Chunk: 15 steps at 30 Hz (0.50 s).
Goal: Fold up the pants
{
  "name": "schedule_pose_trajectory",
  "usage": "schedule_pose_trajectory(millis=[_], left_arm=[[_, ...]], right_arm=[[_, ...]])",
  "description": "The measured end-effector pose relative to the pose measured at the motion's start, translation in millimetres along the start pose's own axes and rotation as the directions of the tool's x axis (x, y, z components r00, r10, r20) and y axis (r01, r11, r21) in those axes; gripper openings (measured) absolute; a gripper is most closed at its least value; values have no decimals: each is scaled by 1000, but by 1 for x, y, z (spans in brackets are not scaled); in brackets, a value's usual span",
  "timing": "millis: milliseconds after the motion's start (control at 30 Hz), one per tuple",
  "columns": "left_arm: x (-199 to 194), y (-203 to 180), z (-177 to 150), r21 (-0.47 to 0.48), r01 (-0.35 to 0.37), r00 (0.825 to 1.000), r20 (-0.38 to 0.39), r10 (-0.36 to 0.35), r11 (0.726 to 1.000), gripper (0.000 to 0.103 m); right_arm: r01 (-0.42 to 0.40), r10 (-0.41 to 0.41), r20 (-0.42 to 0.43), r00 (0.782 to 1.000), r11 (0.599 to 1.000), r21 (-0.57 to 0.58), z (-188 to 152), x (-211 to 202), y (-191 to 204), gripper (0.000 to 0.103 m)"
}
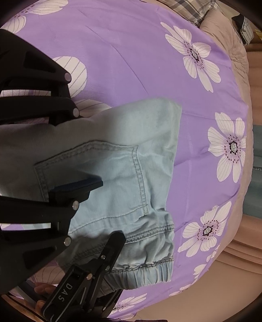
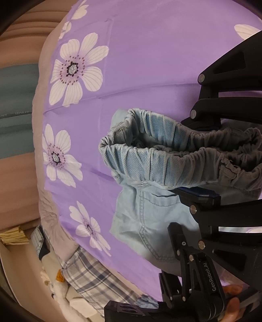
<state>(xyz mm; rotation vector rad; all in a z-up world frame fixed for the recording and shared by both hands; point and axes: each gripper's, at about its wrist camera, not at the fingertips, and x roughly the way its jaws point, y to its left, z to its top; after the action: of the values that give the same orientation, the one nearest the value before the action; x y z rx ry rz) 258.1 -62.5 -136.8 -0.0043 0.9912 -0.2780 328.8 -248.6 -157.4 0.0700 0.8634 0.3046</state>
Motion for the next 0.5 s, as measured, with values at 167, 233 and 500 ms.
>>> schedule_pose_trajectory(millis=[167, 233, 500], left_arm=[[1, -1, 0, 6, -5, 1000, 0, 5, 1000, 40], [1, 0, 0, 6, -8, 1000, 0, 8, 1000, 42], [3, 0, 0, 9, -14, 1000, -1, 14, 1000, 44]], right_arm=[[9, -9, -5, 1000, 1000, 4, -2, 1, 1, 43], [9, -9, -5, 1000, 1000, 4, -2, 1, 1, 43], [11, -10, -10, 1000, 1000, 11, -2, 3, -1, 45]])
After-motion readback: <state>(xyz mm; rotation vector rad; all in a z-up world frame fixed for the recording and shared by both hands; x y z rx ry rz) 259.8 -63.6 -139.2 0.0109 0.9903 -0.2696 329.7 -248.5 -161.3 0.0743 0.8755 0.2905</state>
